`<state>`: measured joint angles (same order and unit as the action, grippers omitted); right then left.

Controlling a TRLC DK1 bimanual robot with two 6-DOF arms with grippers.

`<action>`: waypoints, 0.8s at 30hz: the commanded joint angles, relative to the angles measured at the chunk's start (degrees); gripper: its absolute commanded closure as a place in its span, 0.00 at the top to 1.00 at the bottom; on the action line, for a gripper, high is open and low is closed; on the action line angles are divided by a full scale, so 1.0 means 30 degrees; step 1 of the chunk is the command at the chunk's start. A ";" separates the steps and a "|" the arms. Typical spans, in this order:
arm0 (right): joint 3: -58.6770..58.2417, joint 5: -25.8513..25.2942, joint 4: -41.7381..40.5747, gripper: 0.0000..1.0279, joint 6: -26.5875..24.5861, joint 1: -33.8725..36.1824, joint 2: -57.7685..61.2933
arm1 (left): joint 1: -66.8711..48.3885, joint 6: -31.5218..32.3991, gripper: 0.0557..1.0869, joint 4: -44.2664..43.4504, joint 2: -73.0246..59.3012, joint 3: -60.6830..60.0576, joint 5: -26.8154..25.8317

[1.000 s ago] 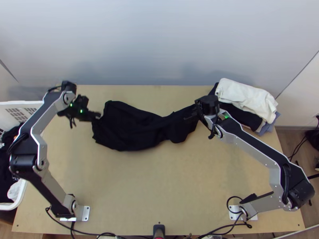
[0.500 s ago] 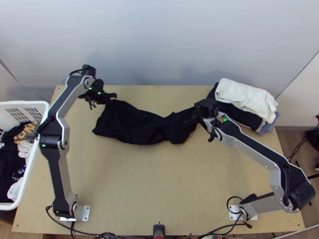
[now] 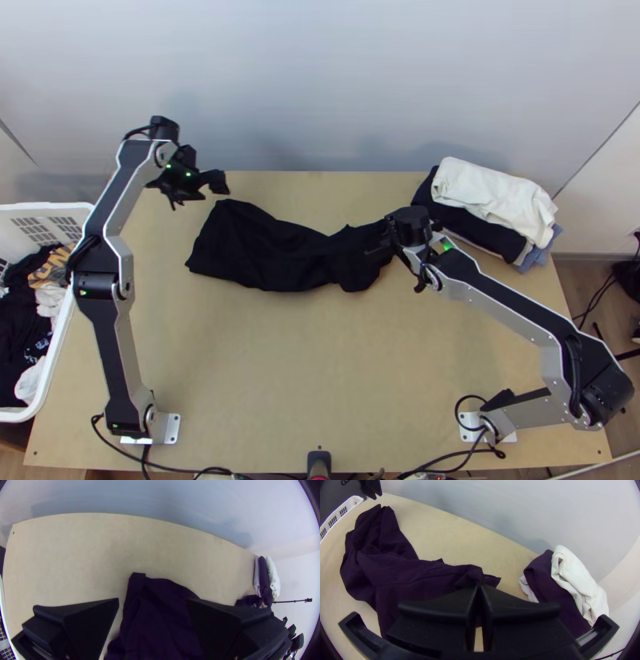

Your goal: Fold the t-shirt

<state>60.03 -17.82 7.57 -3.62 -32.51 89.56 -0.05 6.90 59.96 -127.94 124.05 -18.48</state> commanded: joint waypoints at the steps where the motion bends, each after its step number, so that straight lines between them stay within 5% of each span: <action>1: -0.0088 -0.0035 -0.0093 0.03 0.0005 -0.0120 0.0059 | 0.1131 -0.0658 0.95 0.0813 0.0547 -0.0774 -0.0608; 9: -0.0117 -0.0035 -0.0093 0.03 -0.0025 -0.0120 0.0088 | 0.1161 -0.1830 0.94 0.1281 0.1250 -0.2824 -0.1135; 15: 0.0029 -0.0035 -0.0122 0.03 -0.0054 -0.0061 0.0147 | 0.0956 -0.2650 0.90 0.1252 0.2422 -0.5666 -0.1252; 18: 0.0088 -0.0035 -0.0122 0.03 -0.0054 -0.0061 0.0206 | 0.1044 -0.2797 0.78 0.0959 0.2832 -0.6662 -0.1252; 24: 0.0146 -0.0035 -0.0122 0.03 -0.0054 -0.0061 0.0264 | 0.1161 -0.2914 0.78 0.0666 0.3242 -0.7307 -0.1252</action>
<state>60.16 -17.98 7.16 -3.86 -32.71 90.11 3.18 -1.10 62.74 -119.92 105.67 -22.09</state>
